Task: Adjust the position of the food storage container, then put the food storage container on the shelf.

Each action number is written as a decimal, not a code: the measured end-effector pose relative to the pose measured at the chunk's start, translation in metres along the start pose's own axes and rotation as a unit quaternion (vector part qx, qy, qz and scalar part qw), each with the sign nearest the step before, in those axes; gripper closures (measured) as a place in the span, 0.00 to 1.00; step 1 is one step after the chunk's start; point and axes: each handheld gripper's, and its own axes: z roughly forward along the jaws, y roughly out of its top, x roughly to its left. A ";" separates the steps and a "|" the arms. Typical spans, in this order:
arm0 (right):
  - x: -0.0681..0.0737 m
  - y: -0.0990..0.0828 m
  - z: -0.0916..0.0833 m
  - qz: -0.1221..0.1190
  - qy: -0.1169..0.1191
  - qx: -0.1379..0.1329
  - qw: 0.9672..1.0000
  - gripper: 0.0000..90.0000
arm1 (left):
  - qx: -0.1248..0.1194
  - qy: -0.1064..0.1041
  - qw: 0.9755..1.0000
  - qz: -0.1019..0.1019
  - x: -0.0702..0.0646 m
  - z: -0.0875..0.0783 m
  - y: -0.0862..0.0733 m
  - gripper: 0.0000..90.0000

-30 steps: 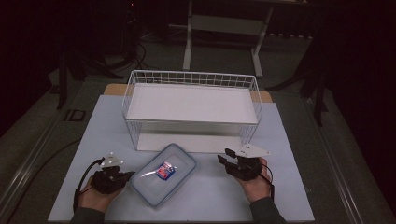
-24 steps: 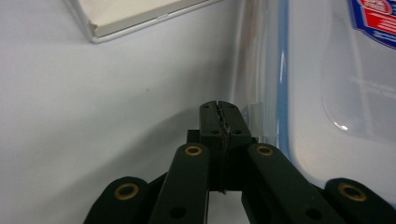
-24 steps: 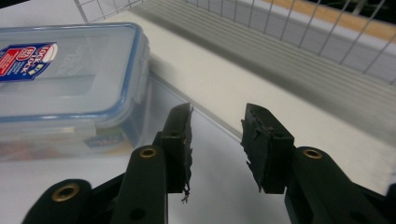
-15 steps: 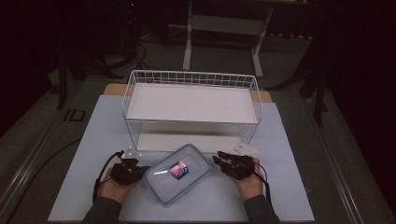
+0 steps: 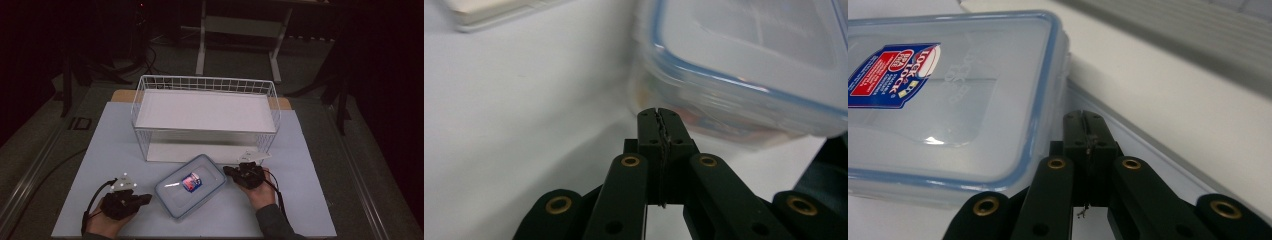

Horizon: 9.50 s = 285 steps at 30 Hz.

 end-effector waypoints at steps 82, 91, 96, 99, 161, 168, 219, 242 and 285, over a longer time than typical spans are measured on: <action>-0.038 -0.025 -0.047 0.226 0.111 -0.023 0.968 0.45 | -0.070 -0.111 0.985 -0.115 0.027 0.042 0.069 0.42; -0.041 -0.027 -0.034 0.255 0.130 -0.003 0.958 0.40 | -0.054 -0.153 0.975 -0.153 0.033 0.064 0.074 0.40; -0.046 -0.031 -0.026 0.281 0.149 0.009 0.948 0.33 | -0.051 -0.172 0.969 -0.171 0.036 0.072 0.077 0.38; -0.047 -0.036 -0.018 0.296 0.175 0.020 0.939 0.31 | -0.043 -0.187 0.965 -0.176 0.035 0.077 0.077 0.37; 0.005 0.050 -0.152 0.179 0.160 -0.117 0.964 0.61 | -0.179 -0.141 0.972 -0.066 -0.032 -0.068 0.131 0.58; 0.006 0.076 -0.163 0.162 0.157 -0.129 0.965 0.61 | -0.199 -0.134 0.969 -0.059 -0.032 -0.086 0.150 0.58; -0.044 0.163 -0.151 0.184 0.138 -0.129 0.965 0.58 | -0.222 -0.120 0.962 -0.101 0.013 -0.090 0.235 0.58; -0.054 0.170 -0.129 0.217 0.138 -0.117 0.959 0.58 | -0.203 -0.119 0.963 -0.129 0.033 -0.081 0.239 0.58; -0.081 0.166 -0.084 0.281 0.077 -0.136 0.947 0.47 | -0.222 -0.008 0.966 -0.132 0.043 -0.039 0.254 0.58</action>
